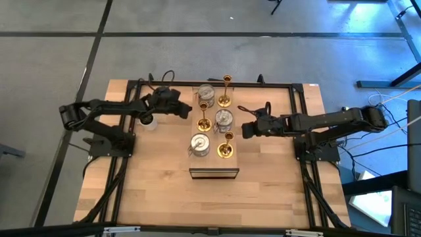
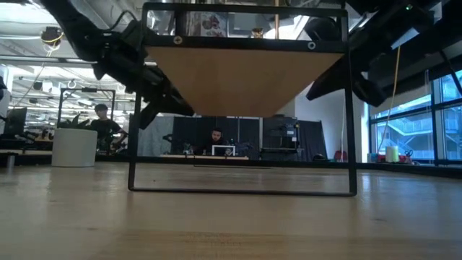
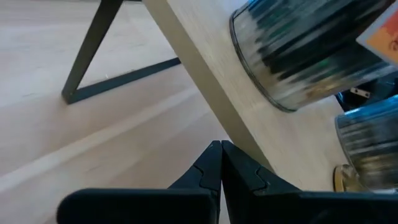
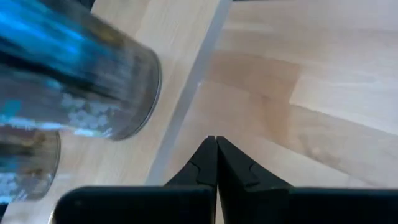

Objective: Pick & Place candle stick holders
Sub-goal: Adjust the shelf

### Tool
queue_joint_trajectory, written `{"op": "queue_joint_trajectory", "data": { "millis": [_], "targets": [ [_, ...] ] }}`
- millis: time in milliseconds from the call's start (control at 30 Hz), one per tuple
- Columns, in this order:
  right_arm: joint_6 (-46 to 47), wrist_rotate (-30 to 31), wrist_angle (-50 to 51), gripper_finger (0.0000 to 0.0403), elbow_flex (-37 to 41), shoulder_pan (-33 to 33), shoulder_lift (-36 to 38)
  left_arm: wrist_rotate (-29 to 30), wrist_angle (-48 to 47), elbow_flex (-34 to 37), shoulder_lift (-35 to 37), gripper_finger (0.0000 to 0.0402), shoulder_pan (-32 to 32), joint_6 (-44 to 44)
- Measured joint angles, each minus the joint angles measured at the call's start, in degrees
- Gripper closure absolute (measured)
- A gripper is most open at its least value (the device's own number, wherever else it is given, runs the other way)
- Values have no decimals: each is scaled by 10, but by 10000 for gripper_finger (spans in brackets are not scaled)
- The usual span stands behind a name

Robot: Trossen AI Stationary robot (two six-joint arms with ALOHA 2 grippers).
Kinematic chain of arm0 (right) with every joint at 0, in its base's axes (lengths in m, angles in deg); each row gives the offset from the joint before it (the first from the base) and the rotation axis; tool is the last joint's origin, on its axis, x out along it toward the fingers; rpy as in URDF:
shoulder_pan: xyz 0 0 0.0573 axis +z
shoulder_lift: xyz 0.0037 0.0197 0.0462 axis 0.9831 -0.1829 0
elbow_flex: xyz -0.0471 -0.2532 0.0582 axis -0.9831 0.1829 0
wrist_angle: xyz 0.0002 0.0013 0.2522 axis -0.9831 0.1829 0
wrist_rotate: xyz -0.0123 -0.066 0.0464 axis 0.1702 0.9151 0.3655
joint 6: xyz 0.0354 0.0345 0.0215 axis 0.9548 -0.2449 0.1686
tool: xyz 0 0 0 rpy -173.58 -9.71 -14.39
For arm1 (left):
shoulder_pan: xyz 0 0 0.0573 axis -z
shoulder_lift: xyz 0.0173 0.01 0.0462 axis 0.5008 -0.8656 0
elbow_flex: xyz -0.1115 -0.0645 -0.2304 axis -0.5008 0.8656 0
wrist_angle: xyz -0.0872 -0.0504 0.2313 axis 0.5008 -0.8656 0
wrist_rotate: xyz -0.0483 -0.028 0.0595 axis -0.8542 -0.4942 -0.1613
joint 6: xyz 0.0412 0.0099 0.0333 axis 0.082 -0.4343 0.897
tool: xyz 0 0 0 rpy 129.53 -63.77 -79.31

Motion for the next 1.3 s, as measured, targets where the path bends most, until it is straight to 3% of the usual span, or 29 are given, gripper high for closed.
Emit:
{"op": "queue_joint_trajectory", "data": {
  "millis": [467,1133,1300],
  "targets": [
    [15,14,12,403,0,26,0,-37,-25,-22,-15,400,16,-3],
    [17,14,7,403,0,31,0,29,-59,-21,-6,400,172,-79],
    [15,44,5,403,0,30,0,65,-81,-20,12,400,207,-93]
  ]
}}
